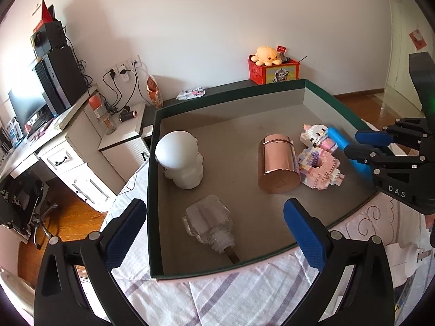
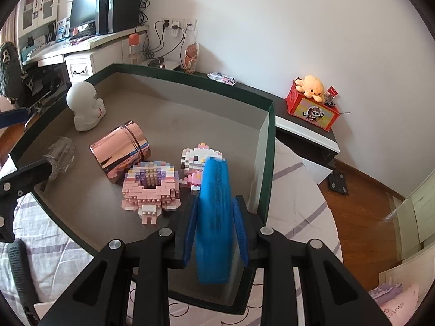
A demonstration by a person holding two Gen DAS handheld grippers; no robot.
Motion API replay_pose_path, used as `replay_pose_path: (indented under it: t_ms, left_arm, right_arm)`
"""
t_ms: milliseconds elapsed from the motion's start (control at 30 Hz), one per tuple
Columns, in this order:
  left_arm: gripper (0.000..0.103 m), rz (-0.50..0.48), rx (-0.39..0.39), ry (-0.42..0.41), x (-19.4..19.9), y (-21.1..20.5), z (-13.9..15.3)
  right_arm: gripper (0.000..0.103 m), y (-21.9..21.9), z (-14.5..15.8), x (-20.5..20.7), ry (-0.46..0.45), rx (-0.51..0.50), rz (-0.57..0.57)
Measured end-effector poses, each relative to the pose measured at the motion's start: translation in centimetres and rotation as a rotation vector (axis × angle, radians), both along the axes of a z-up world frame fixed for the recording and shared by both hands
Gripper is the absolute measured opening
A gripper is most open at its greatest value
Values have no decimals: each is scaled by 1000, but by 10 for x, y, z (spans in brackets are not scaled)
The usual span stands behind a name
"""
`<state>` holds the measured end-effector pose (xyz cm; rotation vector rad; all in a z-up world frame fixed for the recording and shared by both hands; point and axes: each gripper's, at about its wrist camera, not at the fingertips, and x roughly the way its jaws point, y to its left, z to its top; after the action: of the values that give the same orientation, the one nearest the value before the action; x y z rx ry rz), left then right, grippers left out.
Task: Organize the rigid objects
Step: 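Carry the glass jar and blue highlighter into the pink box and release both, then withdraw both grippers from the box back over the bed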
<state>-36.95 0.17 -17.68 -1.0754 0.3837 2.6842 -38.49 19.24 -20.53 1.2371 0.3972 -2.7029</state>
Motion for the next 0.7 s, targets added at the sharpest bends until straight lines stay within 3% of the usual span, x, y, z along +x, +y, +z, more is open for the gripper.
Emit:
replay_pose_path:
  t_ms: [67, 100, 133, 367, 500, 700]
  left_arm:
    - [103, -5, 6, 1, 4, 0, 1]
    - [103, -6, 5, 0, 6, 1, 1]
    - [103, -5, 4, 2, 8, 1, 2]
    - [103, -1, 42, 13, 29, -1, 13]
    - [103, 7, 106, 24, 49, -5, 25]
    - [103, 60, 177, 73, 94, -12, 43]
  right_arm:
    - [40, -1, 3, 4, 6, -18, 11]
    - [54, -2, 5, 6, 13, -21, 15]
    - [59, -4, 7, 8, 18, -17, 18]
    - [62, -4, 28, 29, 64, -56, 30]
    - [78, 1, 43, 49, 99, -100, 30]
    - [82, 8, 66, 96, 171, -155, 29]
